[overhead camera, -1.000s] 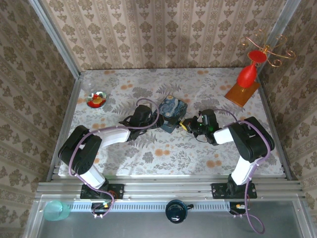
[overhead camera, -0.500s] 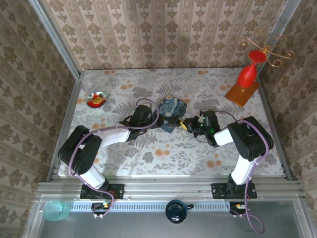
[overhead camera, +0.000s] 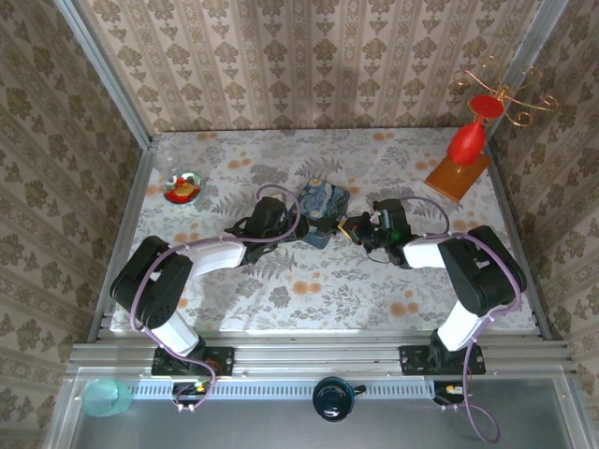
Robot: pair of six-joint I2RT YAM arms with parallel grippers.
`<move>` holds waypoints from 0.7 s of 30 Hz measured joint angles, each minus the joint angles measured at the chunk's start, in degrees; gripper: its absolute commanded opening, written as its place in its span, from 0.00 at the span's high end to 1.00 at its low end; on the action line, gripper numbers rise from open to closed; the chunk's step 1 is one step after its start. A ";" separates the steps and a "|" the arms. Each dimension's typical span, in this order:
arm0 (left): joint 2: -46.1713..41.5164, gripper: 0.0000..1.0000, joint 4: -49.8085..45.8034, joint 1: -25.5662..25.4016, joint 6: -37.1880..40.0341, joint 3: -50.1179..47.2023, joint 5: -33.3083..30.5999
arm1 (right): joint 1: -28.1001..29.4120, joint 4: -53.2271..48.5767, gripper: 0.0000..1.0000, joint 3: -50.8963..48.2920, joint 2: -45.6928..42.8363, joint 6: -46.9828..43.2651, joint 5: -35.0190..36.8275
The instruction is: Unlock a padlock with a key
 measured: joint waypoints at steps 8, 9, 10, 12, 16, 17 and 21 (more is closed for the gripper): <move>0.00 0.32 -0.02 0.00 0.00 0.00 -0.04 | -0.33 0.00 1.00 0.00 2.36 -0.81 1.29; 0.00 0.32 -0.02 0.00 0.00 0.00 -0.04 | -0.33 0.09 1.00 0.00 2.75 -0.81 1.40; 0.00 0.32 0.00 0.00 0.00 0.00 -0.04 | -0.35 0.11 1.00 -0.02 2.89 -0.79 1.51; 0.00 0.32 0.00 0.00 0.02 0.00 -0.04 | -0.44 0.28 1.00 -0.02 2.89 -0.76 1.53; 0.00 0.32 0.00 0.00 0.00 0.00 -0.04 | -0.39 0.39 1.00 -0.02 2.86 -0.61 1.53; 0.00 0.32 0.00 0.00 0.00 0.00 -0.04 | -0.39 0.44 1.00 -0.13 2.75 -0.57 1.53; 0.00 0.32 0.00 0.00 0.00 0.00 -0.04 | -0.35 0.50 1.00 -0.42 0.81 -0.59 1.66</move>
